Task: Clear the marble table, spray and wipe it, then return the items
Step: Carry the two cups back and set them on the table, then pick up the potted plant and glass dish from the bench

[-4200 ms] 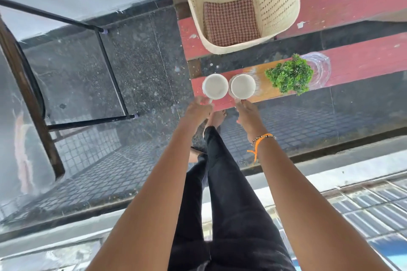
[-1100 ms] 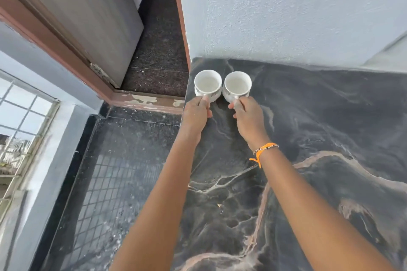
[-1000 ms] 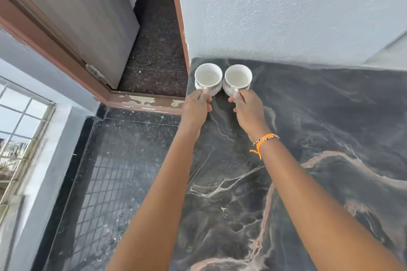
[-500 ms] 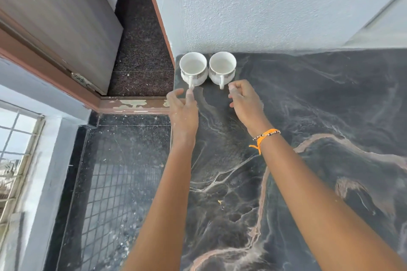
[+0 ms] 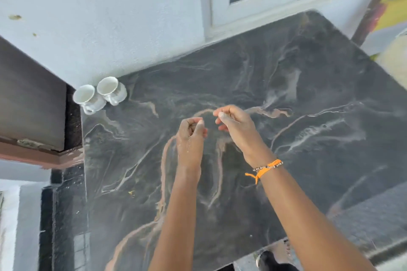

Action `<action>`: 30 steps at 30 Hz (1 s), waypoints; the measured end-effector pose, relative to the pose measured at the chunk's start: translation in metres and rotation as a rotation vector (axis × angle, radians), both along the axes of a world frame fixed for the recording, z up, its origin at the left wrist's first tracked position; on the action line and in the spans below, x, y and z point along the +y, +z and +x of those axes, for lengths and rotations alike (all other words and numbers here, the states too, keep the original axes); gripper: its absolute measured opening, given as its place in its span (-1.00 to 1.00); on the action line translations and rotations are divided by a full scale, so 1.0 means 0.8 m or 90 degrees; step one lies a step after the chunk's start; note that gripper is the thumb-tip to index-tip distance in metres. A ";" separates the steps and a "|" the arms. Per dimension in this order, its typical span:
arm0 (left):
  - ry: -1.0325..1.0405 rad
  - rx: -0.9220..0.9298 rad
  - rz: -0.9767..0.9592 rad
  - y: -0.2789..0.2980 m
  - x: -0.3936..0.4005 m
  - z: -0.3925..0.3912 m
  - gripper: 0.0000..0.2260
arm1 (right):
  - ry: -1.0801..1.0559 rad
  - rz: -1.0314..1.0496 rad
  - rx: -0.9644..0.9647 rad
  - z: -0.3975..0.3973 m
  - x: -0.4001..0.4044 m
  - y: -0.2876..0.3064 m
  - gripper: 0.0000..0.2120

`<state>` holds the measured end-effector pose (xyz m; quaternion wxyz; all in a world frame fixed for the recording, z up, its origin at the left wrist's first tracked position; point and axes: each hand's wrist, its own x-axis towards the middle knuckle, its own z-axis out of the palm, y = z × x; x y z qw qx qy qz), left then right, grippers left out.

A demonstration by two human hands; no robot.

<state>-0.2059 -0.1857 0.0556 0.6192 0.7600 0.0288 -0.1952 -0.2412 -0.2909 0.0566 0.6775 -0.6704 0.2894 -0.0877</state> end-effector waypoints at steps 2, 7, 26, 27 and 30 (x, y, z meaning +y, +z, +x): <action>-0.026 0.003 -0.026 0.008 -0.046 -0.040 -0.90 | -0.029 -0.007 -0.012 -0.051 -0.045 0.006 -0.83; -0.148 0.006 -0.077 0.020 -0.186 -0.155 -0.91 | -0.128 -0.002 -0.001 -0.186 -0.174 0.014 -0.80; -0.618 0.105 -0.019 -0.034 -0.676 -0.403 -0.91 | -0.544 -0.002 0.045 -0.511 -0.608 -0.023 -0.82; -0.635 0.118 -0.004 -0.039 -0.704 -0.411 -0.91 | -0.560 0.003 0.057 -0.523 -0.632 -0.026 -0.81; -0.688 0.137 0.024 -0.056 -0.778 -0.428 -0.92 | -0.596 0.014 0.082 -0.546 -0.700 -0.037 -0.78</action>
